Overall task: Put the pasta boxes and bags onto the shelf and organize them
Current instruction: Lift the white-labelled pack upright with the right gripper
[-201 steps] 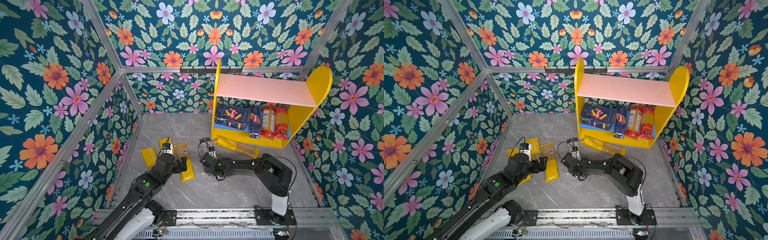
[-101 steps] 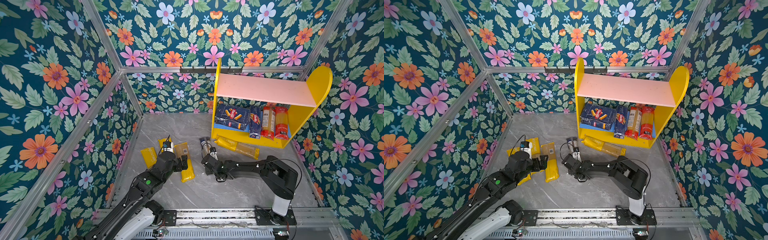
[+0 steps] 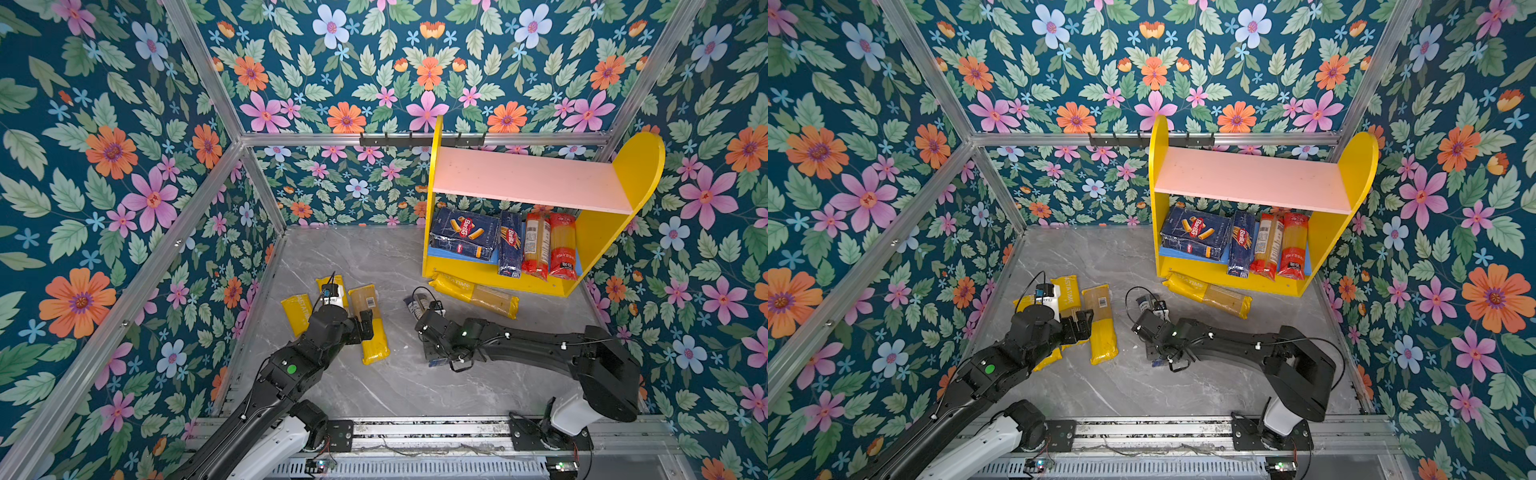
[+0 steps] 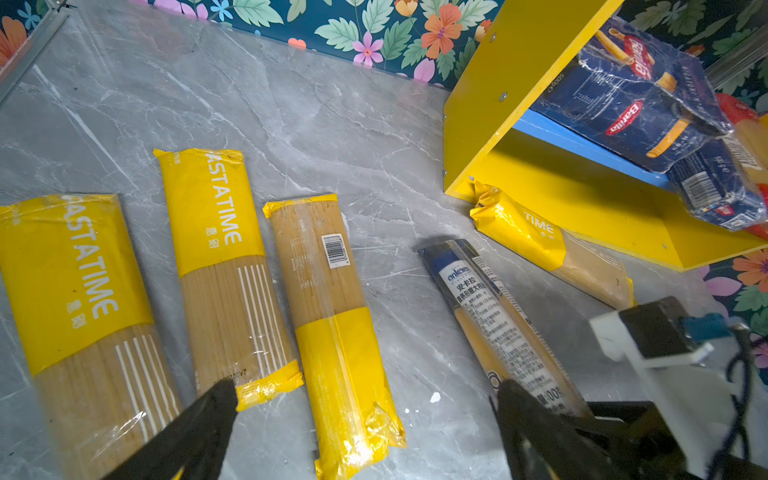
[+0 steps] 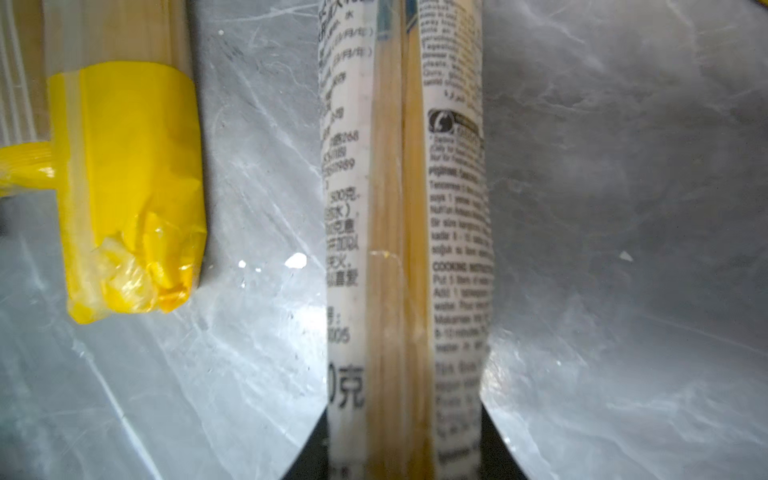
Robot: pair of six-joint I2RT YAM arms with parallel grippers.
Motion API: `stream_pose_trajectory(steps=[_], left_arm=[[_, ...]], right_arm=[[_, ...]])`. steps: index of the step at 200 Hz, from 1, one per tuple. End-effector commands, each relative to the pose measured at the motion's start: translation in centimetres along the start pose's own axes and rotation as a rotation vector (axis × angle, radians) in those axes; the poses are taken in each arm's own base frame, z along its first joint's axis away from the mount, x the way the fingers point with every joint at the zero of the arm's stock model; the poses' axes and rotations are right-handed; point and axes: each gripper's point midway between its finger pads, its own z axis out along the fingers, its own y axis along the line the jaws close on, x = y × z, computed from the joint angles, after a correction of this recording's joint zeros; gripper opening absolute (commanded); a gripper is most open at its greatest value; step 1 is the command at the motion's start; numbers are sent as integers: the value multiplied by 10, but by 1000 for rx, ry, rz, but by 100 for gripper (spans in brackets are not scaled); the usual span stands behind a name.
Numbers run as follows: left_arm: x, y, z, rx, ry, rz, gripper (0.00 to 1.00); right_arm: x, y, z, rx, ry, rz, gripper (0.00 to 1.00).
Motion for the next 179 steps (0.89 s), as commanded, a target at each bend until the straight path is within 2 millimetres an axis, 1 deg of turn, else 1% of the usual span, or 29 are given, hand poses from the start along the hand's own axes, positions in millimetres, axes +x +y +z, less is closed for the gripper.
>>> stream_pose_trajectory(steps=[1,44,78,115,142,160,179], left_arm=[[-5,1,-3,-6,-18,6,100],[-4,-2,1,1,-12,6,100],[-10,-6,1,8,-23,9,100],[-11,-11,5,20,-12,14,100],[-10,-12,8,23,-4,15,100],[-10,-14,9,26,-2,16,100],[-9,-19,11,50,11,26,100]], right_arm=[[-12,1,-21,-10,-62,12,15],[-18,-6,-60,-58,-128,24,13],[-24,-12,-86,-91,-180,36,13],[-29,-17,-108,-125,-225,44,12],[-33,-17,-126,-167,-262,48,12],[-36,-20,-137,-173,-284,48,11],[-39,-25,-148,-166,-305,43,11]])
